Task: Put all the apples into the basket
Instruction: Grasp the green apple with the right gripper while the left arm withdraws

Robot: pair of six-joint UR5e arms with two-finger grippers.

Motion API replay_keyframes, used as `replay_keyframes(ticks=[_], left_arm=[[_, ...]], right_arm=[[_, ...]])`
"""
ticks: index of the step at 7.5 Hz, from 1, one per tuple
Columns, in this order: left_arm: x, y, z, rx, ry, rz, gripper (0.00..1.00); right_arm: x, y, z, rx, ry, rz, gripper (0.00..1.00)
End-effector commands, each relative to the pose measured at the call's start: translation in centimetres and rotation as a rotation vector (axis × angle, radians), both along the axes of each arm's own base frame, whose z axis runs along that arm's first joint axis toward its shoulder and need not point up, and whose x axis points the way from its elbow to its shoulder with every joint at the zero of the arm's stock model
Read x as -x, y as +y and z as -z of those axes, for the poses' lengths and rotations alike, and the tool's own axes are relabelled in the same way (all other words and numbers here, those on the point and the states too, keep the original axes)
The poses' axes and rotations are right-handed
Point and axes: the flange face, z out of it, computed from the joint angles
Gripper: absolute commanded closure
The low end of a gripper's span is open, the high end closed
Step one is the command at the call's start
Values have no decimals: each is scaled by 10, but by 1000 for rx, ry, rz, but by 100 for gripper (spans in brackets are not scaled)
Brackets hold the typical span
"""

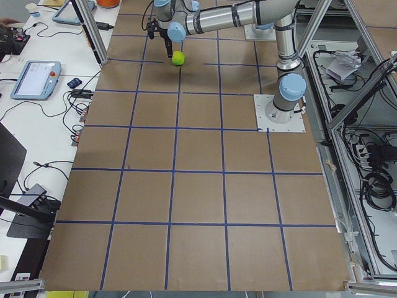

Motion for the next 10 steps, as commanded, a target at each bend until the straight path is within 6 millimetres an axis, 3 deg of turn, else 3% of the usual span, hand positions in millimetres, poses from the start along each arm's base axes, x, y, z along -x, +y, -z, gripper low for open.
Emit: replay_keyframes(ticks=[1, 2, 4, 5, 9, 10], left_arm=[[-81, 24, -73, -38, -3, 115, 0], [-107, 47, -109, -42, -7, 151, 0], [-114, 100, -154, -44, -106, 203, 0], [-114, 109, -167, -11, -107, 189, 0], [-105, 101, -178, 74, -118, 164, 0], [-105, 105, -180, 84, -122, 165, 0]], right_arm=[[-141, 14, 10, 43, -6, 106, 0], [-184, 27, 14, 44, -14, 172, 0], [-272, 45, 37, 99, -51, 283, 0], [-304, 49, 50, 133, -62, 288, 0], [-334, 28, 81, 83, -172, 247, 0], [-328, 24, 95, 100, -108, 243, 0]])
